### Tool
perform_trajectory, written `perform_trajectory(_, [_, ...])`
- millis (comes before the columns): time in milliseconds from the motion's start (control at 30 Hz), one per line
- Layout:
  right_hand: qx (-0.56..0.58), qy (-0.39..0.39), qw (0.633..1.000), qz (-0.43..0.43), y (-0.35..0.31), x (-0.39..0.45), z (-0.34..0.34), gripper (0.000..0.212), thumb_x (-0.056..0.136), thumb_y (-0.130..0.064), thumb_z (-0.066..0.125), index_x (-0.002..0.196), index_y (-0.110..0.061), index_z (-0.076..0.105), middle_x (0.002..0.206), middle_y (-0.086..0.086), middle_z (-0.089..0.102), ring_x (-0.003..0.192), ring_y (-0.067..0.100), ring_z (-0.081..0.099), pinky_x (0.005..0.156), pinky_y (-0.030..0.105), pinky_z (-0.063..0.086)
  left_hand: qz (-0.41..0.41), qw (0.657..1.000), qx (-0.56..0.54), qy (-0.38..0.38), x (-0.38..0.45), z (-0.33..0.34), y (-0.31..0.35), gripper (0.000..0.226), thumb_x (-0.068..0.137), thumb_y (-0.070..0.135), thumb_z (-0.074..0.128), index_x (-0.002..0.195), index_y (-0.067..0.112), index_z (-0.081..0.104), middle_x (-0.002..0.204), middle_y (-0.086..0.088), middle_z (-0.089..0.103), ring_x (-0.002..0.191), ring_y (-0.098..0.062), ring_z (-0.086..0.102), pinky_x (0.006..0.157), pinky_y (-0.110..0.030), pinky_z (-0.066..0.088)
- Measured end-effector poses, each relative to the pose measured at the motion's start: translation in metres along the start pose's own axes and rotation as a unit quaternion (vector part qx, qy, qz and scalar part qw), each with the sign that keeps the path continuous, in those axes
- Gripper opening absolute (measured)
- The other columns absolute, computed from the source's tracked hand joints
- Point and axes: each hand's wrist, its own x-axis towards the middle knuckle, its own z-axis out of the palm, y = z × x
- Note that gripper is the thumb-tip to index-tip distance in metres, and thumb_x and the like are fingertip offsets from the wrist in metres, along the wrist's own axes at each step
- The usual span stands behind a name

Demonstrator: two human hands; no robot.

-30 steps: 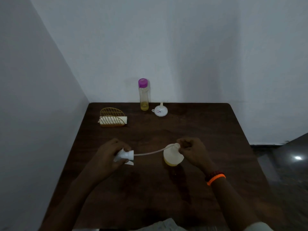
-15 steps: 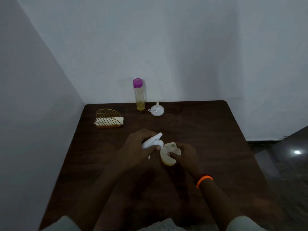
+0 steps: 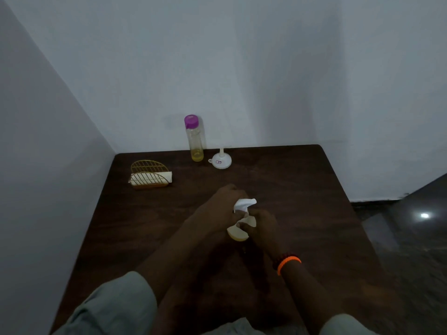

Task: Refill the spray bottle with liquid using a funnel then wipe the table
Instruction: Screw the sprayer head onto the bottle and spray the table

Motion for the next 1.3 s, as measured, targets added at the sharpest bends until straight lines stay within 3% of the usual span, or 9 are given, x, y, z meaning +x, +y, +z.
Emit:
perform_trajectory(200, [0.003, 0.015, 1.000, 0.013, 0.002, 0.001, 0.002, 0.027, 0.077, -0.031, 0.081, 0.096, -0.014, 0.074, 0.099, 0.000, 0.072, 0.086, 0.006, 0.059, 0.062, 0.006, 0.032, -0.019, 0.999, 0.021, -0.039, 0.010, 0.007, -0.004, 0.040, 0.074, 0.031, 0.083, 0.107, 0.015, 0.069, 0.106, -0.003, 0.060, 0.090, -0.007, 0.048, 0.082, -0.027, 0.045])
perform_trajectory(433, [-0.007, 0.005, 1.000, 0.015, 0.000, 0.000, 0.000, 0.032, 0.078, -0.031, 0.080, 0.102, -0.012, 0.072, 0.105, 0.002, 0.071, 0.094, 0.013, 0.063, 0.068, 0.012, 0.037, -0.026, 0.999, 0.020, -0.030, 0.016, 0.015, -0.006, 0.031, 0.077, 0.022, 0.082, 0.099, 0.004, 0.071, 0.100, -0.010, 0.067, 0.094, -0.021, 0.061, 0.078, -0.021, 0.035])
perform_trajectory(533, [0.002, 0.018, 1.000, 0.007, -0.001, -0.001, 0.000, 0.032, 0.077, -0.025, 0.082, 0.102, -0.008, 0.073, 0.105, 0.006, 0.072, 0.089, 0.011, 0.061, 0.063, 0.004, 0.034, -0.021, 0.999, 0.014, -0.026, 0.014, 0.015, -0.005, 0.028, 0.078, 0.016, 0.079, 0.101, 0.003, 0.070, 0.104, -0.012, 0.067, 0.097, -0.023, 0.061, 0.081, -0.024, 0.040])
perform_trajectory(667, [0.009, 0.006, 1.000, 0.024, -0.002, -0.001, -0.001, 0.041, 0.078, -0.027, 0.081, 0.114, -0.010, 0.069, 0.115, 0.003, 0.069, 0.106, 0.018, 0.063, 0.076, 0.015, 0.038, -0.009, 1.000, -0.004, -0.024, 0.014, 0.015, -0.003, 0.025, 0.082, 0.009, 0.074, 0.103, -0.005, 0.072, 0.104, -0.019, 0.070, 0.098, -0.030, 0.065, 0.091, -0.035, 0.047])
perform_trajectory(800, [0.011, -0.004, 1.000, 0.009, -0.005, 0.000, -0.004, 0.020, 0.078, -0.021, 0.080, 0.095, -0.013, 0.075, 0.090, -0.004, 0.073, 0.085, 0.004, 0.068, 0.059, 0.002, 0.039, -0.021, 0.999, -0.018, -0.025, 0.014, 0.014, -0.002, 0.033, 0.083, 0.024, 0.075, 0.105, 0.000, 0.073, 0.107, -0.014, 0.071, 0.101, -0.026, 0.063, 0.092, -0.031, 0.045])
perform_trajectory(933, [0.010, -0.006, 1.000, 0.008, -0.008, -0.002, -0.005, 0.019, 0.075, -0.025, 0.083, 0.091, -0.017, 0.075, 0.076, -0.021, 0.058, 0.065, -0.018, 0.052, 0.058, 0.001, 0.039, -0.019, 0.999, -0.029, 0.002, 0.012, 0.013, -0.002, 0.029, 0.080, 0.026, 0.081, 0.101, 0.007, 0.074, 0.101, -0.011, 0.070, 0.096, -0.022, 0.062, 0.084, -0.025, 0.042])
perform_trajectory(1033, [0.012, 0.006, 1.000, 0.013, -0.008, -0.003, -0.004, 0.025, 0.077, -0.024, 0.082, 0.098, -0.013, 0.074, 0.082, -0.017, 0.059, 0.068, -0.012, 0.052, 0.059, 0.001, 0.039, 0.005, 0.999, -0.040, 0.007, 0.011, 0.012, -0.001, 0.028, 0.078, 0.014, 0.080, 0.103, 0.002, 0.075, 0.100, -0.013, 0.073, 0.094, -0.024, 0.066, 0.088, -0.034, 0.049])
perform_trajectory(1200, [0.007, 0.003, 1.000, 0.028, -0.005, -0.003, -0.003, 0.036, 0.080, -0.022, 0.080, 0.111, -0.008, 0.069, 0.109, 0.003, 0.069, 0.101, 0.017, 0.065, 0.069, 0.012, 0.039, 0.028, 0.999, -0.045, 0.010, 0.008, 0.012, 0.000, 0.030, 0.075, 0.004, 0.077, 0.103, -0.004, 0.074, 0.099, -0.018, 0.074, 0.093, -0.029, 0.067, 0.086, -0.023, 0.043])
perform_trajectory(1300, [0.003, -0.008, 1.000, 0.024, -0.005, 0.000, -0.004, 0.027, 0.077, -0.023, 0.081, 0.099, -0.012, 0.073, 0.101, 0.000, 0.072, 0.086, 0.009, 0.066, 0.061, 0.006, 0.037, 0.019, 0.999, -0.043, 0.018, 0.009, 0.012, 0.000, 0.032, 0.077, 0.020, 0.082, 0.102, 0.002, 0.074, 0.098, -0.013, 0.073, 0.093, -0.024, 0.065, 0.088, -0.034, 0.049])
